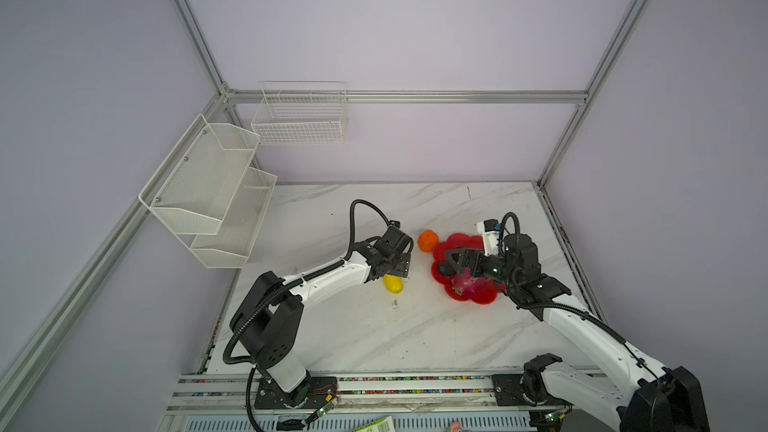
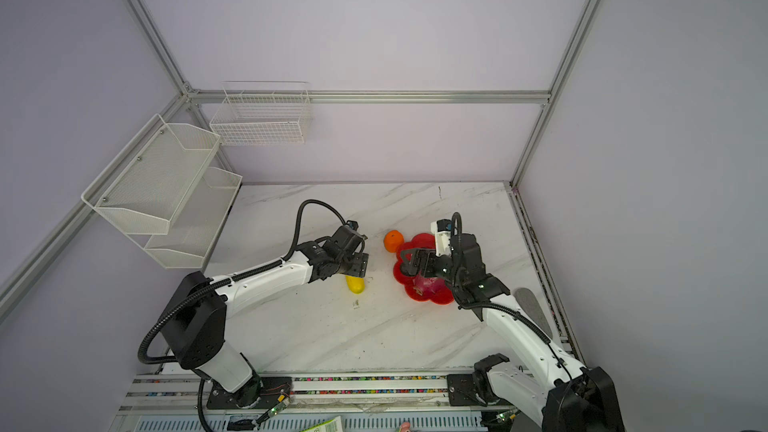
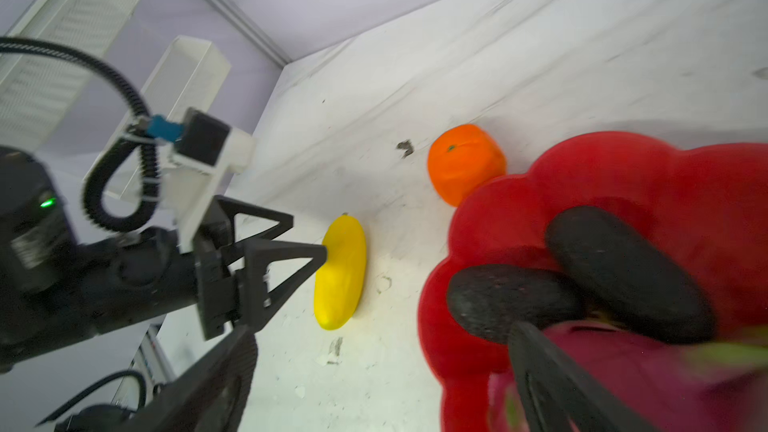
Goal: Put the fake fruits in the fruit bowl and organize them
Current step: 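Move the left gripper to the yellow fruit and grasp it, then carry the yellow fruit onto the avocados in the bowl and release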
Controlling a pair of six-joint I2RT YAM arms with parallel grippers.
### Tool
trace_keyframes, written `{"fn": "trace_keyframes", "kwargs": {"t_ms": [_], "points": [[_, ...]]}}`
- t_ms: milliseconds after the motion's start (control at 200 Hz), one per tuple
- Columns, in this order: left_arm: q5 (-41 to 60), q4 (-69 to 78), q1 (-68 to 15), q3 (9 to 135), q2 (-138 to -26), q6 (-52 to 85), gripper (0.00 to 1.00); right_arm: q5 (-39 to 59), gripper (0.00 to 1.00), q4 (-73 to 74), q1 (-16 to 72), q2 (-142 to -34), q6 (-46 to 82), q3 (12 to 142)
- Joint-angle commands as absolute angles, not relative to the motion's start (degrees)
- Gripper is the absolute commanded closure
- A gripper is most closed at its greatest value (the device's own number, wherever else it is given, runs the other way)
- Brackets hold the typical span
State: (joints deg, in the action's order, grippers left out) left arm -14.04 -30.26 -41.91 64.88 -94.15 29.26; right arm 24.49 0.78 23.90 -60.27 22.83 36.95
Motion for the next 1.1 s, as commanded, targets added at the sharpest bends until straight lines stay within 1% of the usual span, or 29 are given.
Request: {"fn": "trace_keyframes", "kwargs": {"t_ms": [0, 305, 435, 575, 680, 780, 850, 950, 1095], "points": [[-10.0, -26.2, -41.5, 61.6, -92.2, 33.8, 0.2, 23.4, 0.03, 7.6, 25.9, -61.5, 25.5, 35.8], [-9.2, -24.3, -41.0, 62.2, -97.7, 35.5, 0.19, 22.4, 0.03, 5.6, 26.2, -58.8, 25.7, 34.9], [-9.2, -24.1, -40.8, 64.2, -100.9, 35.6, 0.21, 21.9, 0.03, 5.2, 26.2, -58.8, 26.1, 34.7], [-8.4, -23.7, -40.6, 64.9, -102.6, 35.4, 0.29, 20.8, 0.03, 4.3, 26.2, -58.5, 25.9, 35.0], [-8.1, -22.7, -40.6, 65.0, -102.6, 34.6, 0.44, 21.0, 0.03, 3.6, 26.2, -58.9, 25.7, 34.9], [-6.9, -22.7, -40.7, 66.0, -101.8, 33.5, 0.53, 19.7, 0.03, 2.8, 26.1, -59.1, 27.0, 35.3], [-6.0, -22.7, -41.0, 67.3, -100.3, 31.9, 0.56, 18.5, 0.03, 1.5, 25.1, -59.2, 28.8, 35.8], [-5.4, -22.7, -42.8, 70.8, -98.5, 27.4, 0.57, 18.9, 0.03, 0.2, 20.5, -58.5, 32.1, 35.2], [-1.1, -21.6, -45.2, 77.7, -98.9, 22.7, 0.57, 21.1, 0.03, -0.9, 12.2, -52.4, 35.5, 32.0]]}}
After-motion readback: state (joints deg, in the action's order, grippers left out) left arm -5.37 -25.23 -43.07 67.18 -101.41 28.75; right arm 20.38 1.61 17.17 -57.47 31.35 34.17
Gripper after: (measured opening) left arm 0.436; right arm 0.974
